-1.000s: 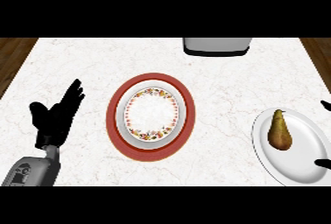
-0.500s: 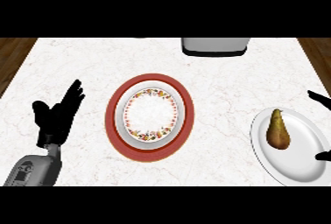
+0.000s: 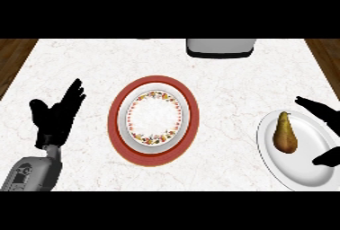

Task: Pick the pear from the plate and place it in the plate

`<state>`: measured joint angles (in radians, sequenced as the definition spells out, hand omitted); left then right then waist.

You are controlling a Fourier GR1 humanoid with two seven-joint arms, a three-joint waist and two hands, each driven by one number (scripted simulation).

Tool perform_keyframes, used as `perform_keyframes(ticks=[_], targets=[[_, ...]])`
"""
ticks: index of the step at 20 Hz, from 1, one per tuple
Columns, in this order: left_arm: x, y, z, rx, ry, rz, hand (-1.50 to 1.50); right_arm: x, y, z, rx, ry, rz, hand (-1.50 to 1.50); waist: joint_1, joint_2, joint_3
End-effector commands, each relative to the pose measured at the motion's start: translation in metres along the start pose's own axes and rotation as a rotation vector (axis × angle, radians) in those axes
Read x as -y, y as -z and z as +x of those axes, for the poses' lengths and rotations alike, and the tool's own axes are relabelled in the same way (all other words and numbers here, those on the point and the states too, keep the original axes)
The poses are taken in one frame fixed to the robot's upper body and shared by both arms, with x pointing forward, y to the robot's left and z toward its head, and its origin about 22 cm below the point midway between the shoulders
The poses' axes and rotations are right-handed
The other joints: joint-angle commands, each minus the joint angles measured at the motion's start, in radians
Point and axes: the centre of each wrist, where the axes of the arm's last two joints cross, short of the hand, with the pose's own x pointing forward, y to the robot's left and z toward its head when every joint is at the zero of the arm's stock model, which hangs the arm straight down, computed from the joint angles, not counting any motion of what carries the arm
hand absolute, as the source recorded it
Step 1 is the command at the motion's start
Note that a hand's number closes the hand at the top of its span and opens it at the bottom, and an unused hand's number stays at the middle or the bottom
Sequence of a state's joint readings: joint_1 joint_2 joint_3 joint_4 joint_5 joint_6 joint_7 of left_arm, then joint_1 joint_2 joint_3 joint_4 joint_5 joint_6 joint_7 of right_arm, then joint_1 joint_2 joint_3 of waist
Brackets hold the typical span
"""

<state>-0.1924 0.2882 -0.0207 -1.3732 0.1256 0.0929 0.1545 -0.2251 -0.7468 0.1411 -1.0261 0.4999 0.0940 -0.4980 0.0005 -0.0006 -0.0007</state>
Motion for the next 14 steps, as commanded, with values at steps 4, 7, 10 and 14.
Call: perform_keyframes(ticks=[4,7,10,14], targets=[[-0.001,-0.002,0.006,-0.001,-0.004,0.006,0.0,0.005,0.02,0.019,-0.072,-0.111,0.121,-1.5,0.001,0.0,0.0],[0.008,-0.012,-0.004,0.013,-0.018,0.005,0.0,0.002,0.023,0.002,-0.086,-0.096,0.136,-1.5,0.006,0.001,0.001],[-0.006,-0.016,-0.007,0.002,0.002,-0.01,0.0,-0.003,0.042,0.033,-0.102,-0.113,0.152,-1.5,0.003,-0.001,0.0],[0.003,-0.018,-0.006,-0.005,0.003,0.002,0.0,-0.029,0.039,0.028,-0.123,-0.12,0.141,-1.5,0.002,0.0,0.001]])
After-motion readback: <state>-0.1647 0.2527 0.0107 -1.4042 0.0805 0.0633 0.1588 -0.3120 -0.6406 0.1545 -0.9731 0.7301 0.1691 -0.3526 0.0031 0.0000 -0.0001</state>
